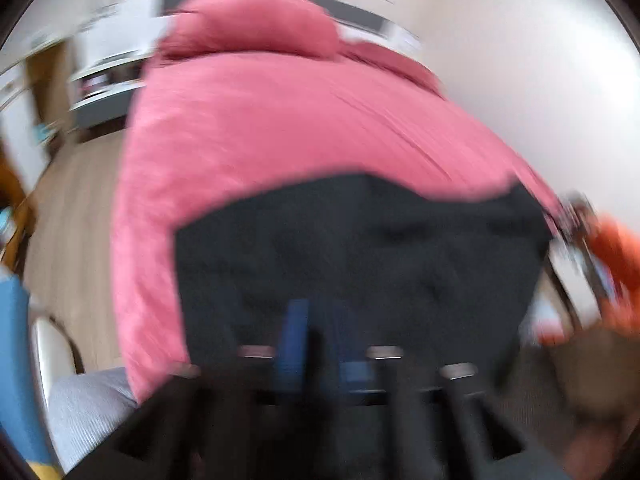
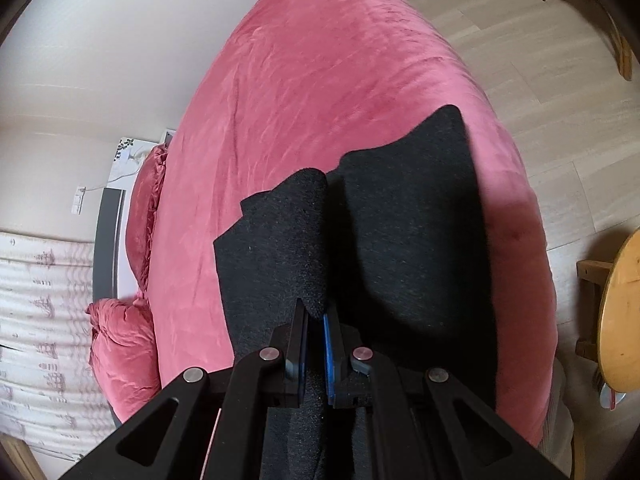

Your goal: Fold large clothes

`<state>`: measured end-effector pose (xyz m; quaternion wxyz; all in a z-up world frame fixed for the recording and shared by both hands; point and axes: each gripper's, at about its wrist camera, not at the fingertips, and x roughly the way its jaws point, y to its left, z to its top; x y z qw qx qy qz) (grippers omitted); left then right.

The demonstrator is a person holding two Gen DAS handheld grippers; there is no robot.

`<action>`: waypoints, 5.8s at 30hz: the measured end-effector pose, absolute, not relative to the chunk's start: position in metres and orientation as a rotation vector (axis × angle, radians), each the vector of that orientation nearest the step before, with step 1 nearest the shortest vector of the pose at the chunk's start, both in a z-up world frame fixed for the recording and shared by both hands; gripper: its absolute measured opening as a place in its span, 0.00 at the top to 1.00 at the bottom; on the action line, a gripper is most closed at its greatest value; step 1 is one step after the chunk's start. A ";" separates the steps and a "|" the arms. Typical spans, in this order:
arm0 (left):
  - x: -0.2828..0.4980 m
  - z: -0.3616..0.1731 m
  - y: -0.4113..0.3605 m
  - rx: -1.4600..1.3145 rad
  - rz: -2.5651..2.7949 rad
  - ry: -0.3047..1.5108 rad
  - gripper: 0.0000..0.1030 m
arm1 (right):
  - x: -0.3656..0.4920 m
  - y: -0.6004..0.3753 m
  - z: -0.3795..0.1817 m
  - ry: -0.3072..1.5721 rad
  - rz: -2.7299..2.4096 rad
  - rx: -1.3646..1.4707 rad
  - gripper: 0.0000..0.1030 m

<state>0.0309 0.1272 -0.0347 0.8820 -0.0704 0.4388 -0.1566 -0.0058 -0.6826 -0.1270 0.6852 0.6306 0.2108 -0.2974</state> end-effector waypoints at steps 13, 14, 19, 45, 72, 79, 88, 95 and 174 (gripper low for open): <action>0.179 -0.127 0.178 -0.464 -0.070 1.270 0.43 | -0.005 -0.680 -0.126 0.483 -0.666 1.404 0.94; 0.177 -0.124 0.171 -0.423 -0.094 1.260 0.53 | -0.005 -0.679 -0.128 0.488 -0.671 1.404 0.94; 0.161 -0.096 0.149 -0.283 -0.176 1.173 0.66 | -0.001 -0.677 -0.129 0.500 -0.694 1.395 0.94; 0.128 -0.008 0.224 -0.645 -0.154 0.723 0.68 | 0.127 -0.651 0.010 0.516 -0.508 1.189 0.94; 0.110 -0.109 0.253 -0.700 -0.013 0.966 0.27 | 0.168 -0.533 -0.037 0.886 -0.304 0.448 0.66; 0.058 -0.119 0.191 -0.521 -0.189 1.155 0.24 | 0.005 -0.605 -0.066 0.812 -0.493 0.726 0.64; 0.036 -0.133 0.179 -0.565 -0.141 1.243 0.66 | -0.075 -0.622 -0.111 0.727 -0.457 1.032 0.61; -0.002 -0.095 0.200 -0.635 -0.142 1.240 0.89 | -0.032 -0.530 -0.110 0.802 -0.350 0.876 0.61; 0.085 -0.040 -0.067 0.269 -0.675 0.825 0.87 | 0.090 -0.362 -0.093 0.992 0.203 0.838 0.79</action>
